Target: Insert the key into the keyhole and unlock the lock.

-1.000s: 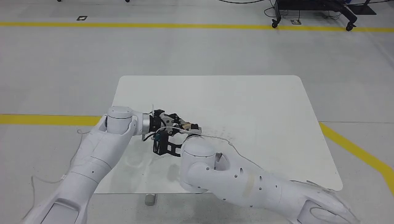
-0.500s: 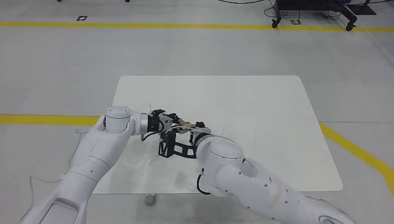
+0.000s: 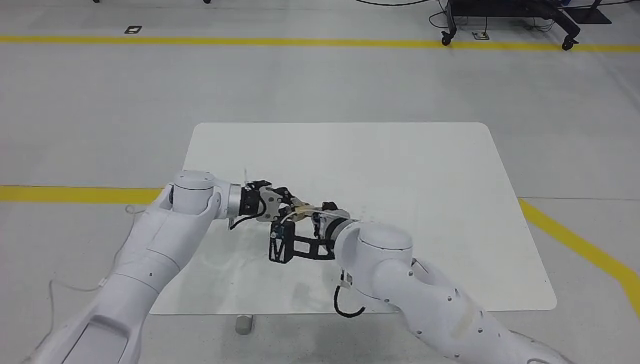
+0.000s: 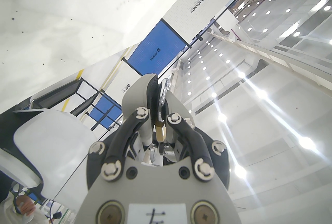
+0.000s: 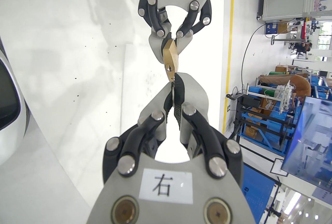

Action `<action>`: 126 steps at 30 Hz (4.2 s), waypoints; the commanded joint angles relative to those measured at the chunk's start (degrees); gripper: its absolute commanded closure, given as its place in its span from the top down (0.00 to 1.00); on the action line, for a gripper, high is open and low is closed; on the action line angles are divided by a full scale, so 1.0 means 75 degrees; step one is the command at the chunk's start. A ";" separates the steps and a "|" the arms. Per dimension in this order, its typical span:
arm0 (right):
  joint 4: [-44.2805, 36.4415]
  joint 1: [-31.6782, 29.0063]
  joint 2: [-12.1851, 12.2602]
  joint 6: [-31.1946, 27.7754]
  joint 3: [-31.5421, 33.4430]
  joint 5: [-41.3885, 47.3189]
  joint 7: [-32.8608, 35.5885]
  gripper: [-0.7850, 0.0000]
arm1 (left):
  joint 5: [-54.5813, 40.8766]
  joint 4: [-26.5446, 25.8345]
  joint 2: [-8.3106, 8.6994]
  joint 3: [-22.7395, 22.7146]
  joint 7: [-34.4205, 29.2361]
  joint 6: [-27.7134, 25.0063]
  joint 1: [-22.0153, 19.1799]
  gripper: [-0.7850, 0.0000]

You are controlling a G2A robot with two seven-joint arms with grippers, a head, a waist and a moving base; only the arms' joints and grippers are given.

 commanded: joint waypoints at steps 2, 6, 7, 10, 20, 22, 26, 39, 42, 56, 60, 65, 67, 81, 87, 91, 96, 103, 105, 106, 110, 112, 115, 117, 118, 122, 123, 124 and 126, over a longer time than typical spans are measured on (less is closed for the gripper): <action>0.0087 0.0054 -0.0028 -0.0054 -0.0101 -0.0008 -0.0026 0.00 | 0.0037 0.0019 -0.0003 0.0038 0.0019 -0.0015 -0.0026 0.00; 0.0312 0.0162 -0.0091 -0.0019 -0.0271 -0.0005 -0.0017 0.00 | 0.0032 0.0041 -0.0004 0.0068 0.0011 -0.0014 -0.0040 0.00; 0.0348 0.0190 -0.0107 0.0005 -0.0299 -0.0001 -0.0012 0.00 | 0.0030 0.0041 -0.0004 0.0073 0.0012 -0.0017 -0.0045 0.00; 0.0411 0.0242 -0.0146 0.0119 -0.0359 -0.0059 0.0092 0.00 | 0.0028 0.0045 -0.0003 0.0088 0.0011 -0.0035 -0.0047 0.00; 0.0310 0.0212 -0.0203 0.0255 -0.0403 -0.0242 0.0307 0.00 | 0.0023 0.0045 0.0006 0.0132 0.0020 -0.0021 -0.0055 0.00; 0.0313 0.0206 -0.0211 0.0267 -0.0415 -0.0288 0.0319 0.00 | 0.0017 0.0045 0.0008 0.0137 0.0022 -0.0025 -0.0055 0.00; 0.0377 0.0215 -0.0232 0.0298 -0.0461 -0.0344 0.0351 0.00 | -0.0005 0.0051 0.0012 0.0145 0.0010 -0.0015 -0.0056 0.00; 0.0454 0.0247 -0.0256 0.0397 -0.0522 -0.0433 0.0449 0.00 | -0.0033 0.0063 0.0026 0.0181 -0.0014 -0.0006 -0.0075 0.00; 0.0505 0.0271 -0.0262 0.0427 -0.0602 -0.0551 0.0480 0.00 | -0.0043 0.0061 0.0026 0.0192 -0.0009 -0.0007 -0.0079 0.00; 0.0660 0.0395 -0.0326 0.0540 -0.0758 -0.0605 0.0593 0.00 | -0.0071 0.0078 0.0030 0.0249 -0.0046 -0.0018 -0.0105 0.00; 0.0672 0.0416 -0.0355 0.0594 -0.0737 -0.0510 0.0646 0.15 | -0.0114 0.0108 0.0032 0.0234 -0.0008 -0.0026 -0.0109 0.00; 0.0648 0.0426 -0.0372 0.0602 -0.0703 -0.0454 0.0654 0.26 | -0.0157 0.0105 0.0033 0.0229 0.0037 -0.0012 -0.0104 0.00; 0.0614 0.0417 -0.0377 0.0611 -0.0677 -0.0451 0.0663 0.31 | -0.0164 0.0103 0.0035 0.0232 0.0051 0.0009 -0.0105 0.00; -0.0009 0.0041 -0.0306 0.0443 0.0095 0.0467 0.0202 0.37 | -0.0291 0.0134 0.0044 0.0185 0.0157 0.0008 -0.0104 0.00; -0.0720 -0.0628 -0.0108 0.0199 0.1475 0.2194 -0.0852 0.02 | -0.0375 0.0150 0.0047 0.0150 0.0209 0.0025 -0.0104 0.00; -0.0565 -0.0979 0.0013 -0.0128 0.2289 0.3596 -0.1349 0.00 | -0.0444 0.0162 0.0046 0.0132 0.0227 0.0046 -0.0101 0.00; -0.0132 -0.1030 0.0087 -0.0232 0.2701 0.4875 -0.1598 0.00 | -0.0670 0.0207 0.0041 0.0071 0.0148 0.0062 -0.0091 0.00; -0.0027 -0.1001 0.0114 -0.0319 0.2777 0.4987 -0.1687 0.00 | -0.0678 0.0226 0.0044 0.0086 0.0115 0.0079 -0.0107 0.00; -0.0027 -0.1001 0.0114 -0.0319 0.2777 0.4987 -0.1687 0.00 | -0.0667 0.0227 0.0045 0.0098 0.0103 0.0081 -0.0112 0.00; -0.0027 -0.1001 0.0114 -0.0319 0.2777 0.4987 -0.1687 0.00 | -0.0666 0.0228 0.0045 0.0100 0.0102 0.0074 -0.0114 0.00; 0.0402 -0.1219 0.0104 -0.0132 0.2868 0.6208 -0.2427 0.00 | -0.0661 0.0227 0.0049 0.0103 0.0098 0.0036 -0.0109 0.00; 0.0895 -0.1200 0.0125 -0.0079 0.3106 0.7460 -0.2576 0.00 | -0.0679 0.0224 0.0054 0.0087 0.0089 0.0006 -0.0097 0.00; 0.1631 -0.1084 0.0164 -0.0065 0.3286 0.9769 -0.2334 0.00 | -0.0726 0.0207 0.0061 0.0062 0.0063 -0.0029 -0.0072 0.00; 0.2043 -0.0964 0.0208 0.0088 0.3410 1.0642 -0.2015 0.00 | -0.0796 0.0212 0.0063 0.0048 -0.0005 -0.0016 -0.0058 0.00; 0.2194 -0.0926 0.0225 0.0170 0.3415 1.0974 -0.1851 0.00 | -0.0789 0.0207 0.0065 0.0048 -0.0008 -0.0027 -0.0060 0.00; 0.2625 -0.0807 0.0275 0.0393 0.3362 1.1548 -0.1510 0.00 | -0.0797 0.0196 0.0071 0.0046 -0.0026 -0.0030 -0.0052 0.00; 0.2708 -0.0790 0.0281 0.0440 0.3313 1.1652 -0.1453 0.00 | -0.0797 0.0193 0.0072 0.0046 -0.0026 -0.0029 -0.0051 0.00; 0.2763 -0.0750 0.0288 0.0459 0.3278 1.1701 -0.1412 0.00 | -0.0793 0.0184 0.0073 0.0049 -0.0027 -0.0032 -0.0051 0.00; 0.2884 -0.0706 0.0300 0.0525 0.3208 1.1764 -0.1393 0.00 | -0.0782 0.0171 0.0076 0.0054 -0.0032 -0.0038 -0.0045 0.00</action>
